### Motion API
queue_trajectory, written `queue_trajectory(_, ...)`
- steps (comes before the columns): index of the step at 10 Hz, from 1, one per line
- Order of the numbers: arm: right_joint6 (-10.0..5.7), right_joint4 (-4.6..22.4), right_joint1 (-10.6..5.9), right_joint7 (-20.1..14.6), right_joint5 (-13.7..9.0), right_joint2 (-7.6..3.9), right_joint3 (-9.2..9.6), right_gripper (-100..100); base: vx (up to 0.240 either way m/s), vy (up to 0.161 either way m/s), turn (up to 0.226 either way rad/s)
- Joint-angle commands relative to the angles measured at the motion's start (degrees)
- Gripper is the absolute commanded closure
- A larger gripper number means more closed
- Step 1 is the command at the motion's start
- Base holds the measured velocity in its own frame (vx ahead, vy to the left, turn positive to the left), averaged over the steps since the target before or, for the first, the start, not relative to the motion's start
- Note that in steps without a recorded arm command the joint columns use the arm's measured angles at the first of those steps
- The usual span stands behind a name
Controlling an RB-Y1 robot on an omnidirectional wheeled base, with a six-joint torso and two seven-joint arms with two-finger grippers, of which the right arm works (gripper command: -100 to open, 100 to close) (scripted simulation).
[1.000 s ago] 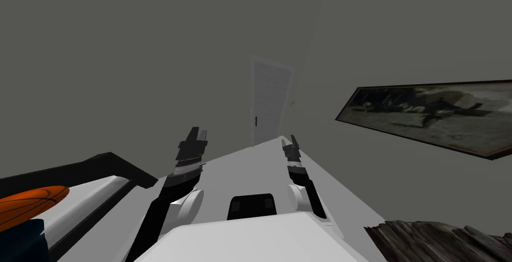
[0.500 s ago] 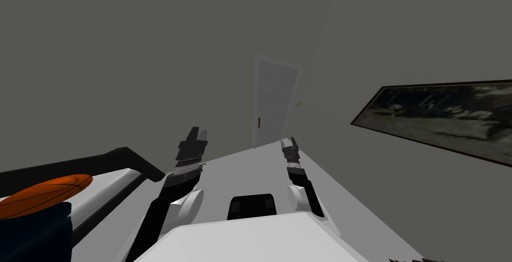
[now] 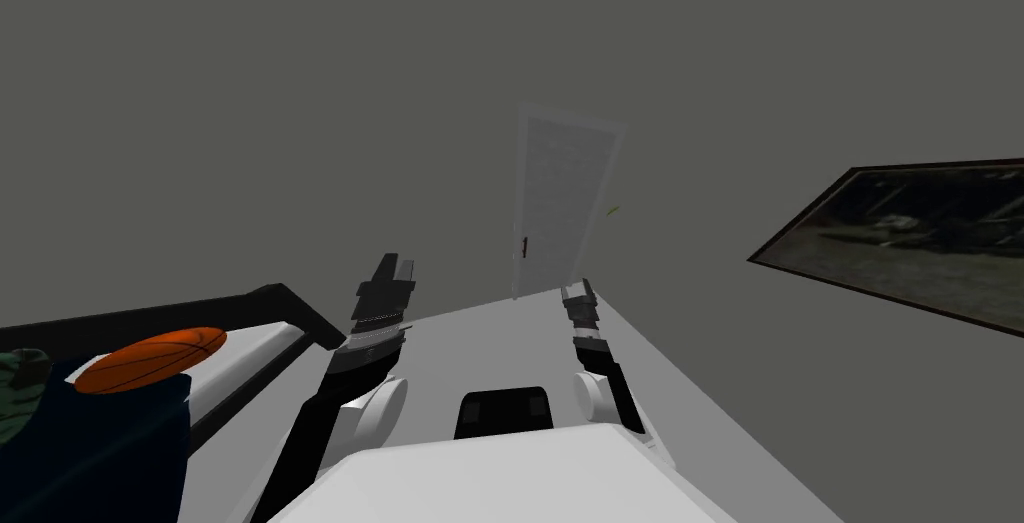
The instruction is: Pull the door open
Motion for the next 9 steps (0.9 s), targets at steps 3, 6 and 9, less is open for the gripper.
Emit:
queue_trajectory(3, -1.67, 4.0, -1.05, -4.1, -2.3, -0.43, 0.11, -100, 0.088, -0.035, 0.145)
queue_trajectory(6, -3.08, 7.2, -1.73, -7.5, -4.2, -0.82, 0.22, -100, 0.083, -0.043, 0.172)
queue_trajectory(9, -4.51, 10.5, -2.41, -11.0, -6.2, -1.19, 0.33, -100, 0.093, -0.049, 0.157)
